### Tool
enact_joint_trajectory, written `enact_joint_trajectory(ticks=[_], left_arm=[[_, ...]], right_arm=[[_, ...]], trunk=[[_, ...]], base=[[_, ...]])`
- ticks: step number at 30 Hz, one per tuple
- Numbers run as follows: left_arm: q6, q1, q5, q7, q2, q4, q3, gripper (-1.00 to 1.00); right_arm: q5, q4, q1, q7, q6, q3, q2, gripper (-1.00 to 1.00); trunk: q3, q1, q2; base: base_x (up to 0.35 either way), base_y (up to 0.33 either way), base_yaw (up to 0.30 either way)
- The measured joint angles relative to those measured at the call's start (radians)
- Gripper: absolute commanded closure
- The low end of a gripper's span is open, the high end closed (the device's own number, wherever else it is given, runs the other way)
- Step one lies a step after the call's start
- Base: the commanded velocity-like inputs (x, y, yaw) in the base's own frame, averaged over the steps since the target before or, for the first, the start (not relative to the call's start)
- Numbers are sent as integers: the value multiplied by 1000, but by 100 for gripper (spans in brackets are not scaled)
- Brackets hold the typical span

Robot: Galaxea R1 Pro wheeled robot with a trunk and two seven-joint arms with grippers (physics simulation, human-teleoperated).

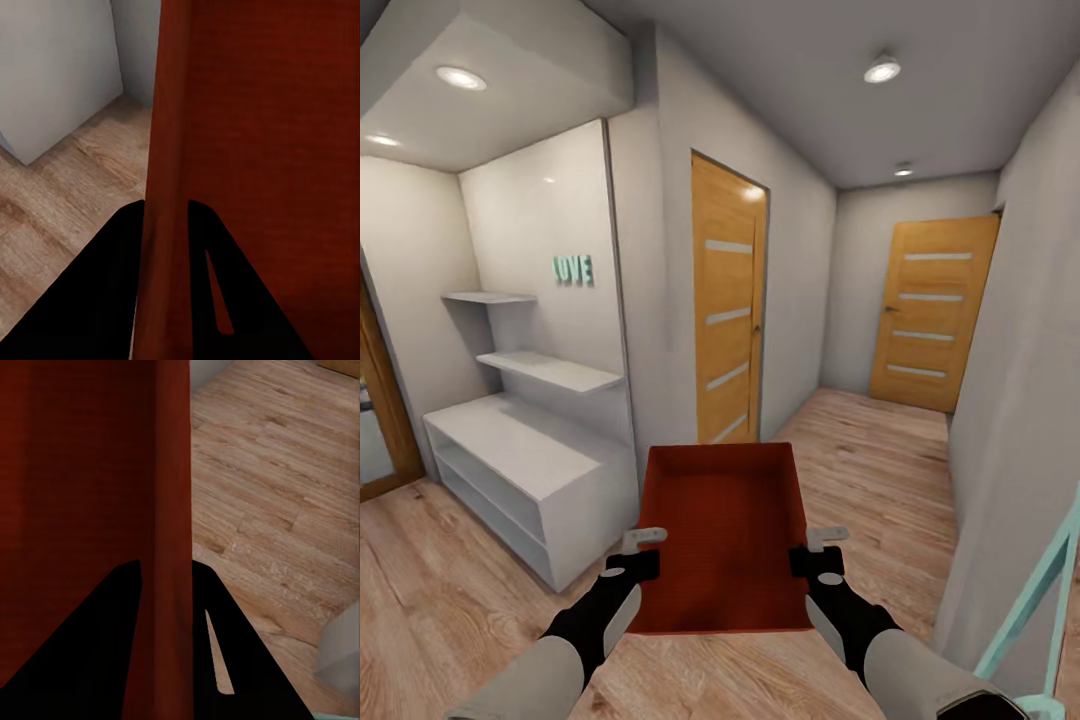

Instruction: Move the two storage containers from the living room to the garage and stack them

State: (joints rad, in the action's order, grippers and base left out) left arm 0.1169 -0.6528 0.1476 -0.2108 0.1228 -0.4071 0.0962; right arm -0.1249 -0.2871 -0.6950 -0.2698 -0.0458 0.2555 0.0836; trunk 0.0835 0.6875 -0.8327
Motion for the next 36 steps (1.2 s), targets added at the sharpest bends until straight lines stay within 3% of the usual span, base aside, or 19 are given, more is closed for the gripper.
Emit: enact_joint_trajectory(ticks=[7,32,34,35,36], left_arm=[[-2,0,-7,6,-1,1,-3,100],[-2,1,-20,7,1,2,-15,100],[-2,0,-19,7,1,2,-15,100],[-2,0,-39,6,8,2,-31,100],[-2,0,-38,7,8,2,-30,100]], right_arm=[[-7,2,0,-3,-4,6,0,100],[-24,3,0,-4,-6,20,-1,100],[-23,3,0,-4,-6,19,-1,100],[2,2,1,-2,-4,-6,0,100],[3,2,1,-2,-4,-6,0,100]], trunk=[[0,0,0],[0,-1,0],[0,-1,0],[0,-1,0],[0,-1,0]], base=[[88,0,0],[316,0,0],[322,0,0],[322,0,0],[322,0,0]])
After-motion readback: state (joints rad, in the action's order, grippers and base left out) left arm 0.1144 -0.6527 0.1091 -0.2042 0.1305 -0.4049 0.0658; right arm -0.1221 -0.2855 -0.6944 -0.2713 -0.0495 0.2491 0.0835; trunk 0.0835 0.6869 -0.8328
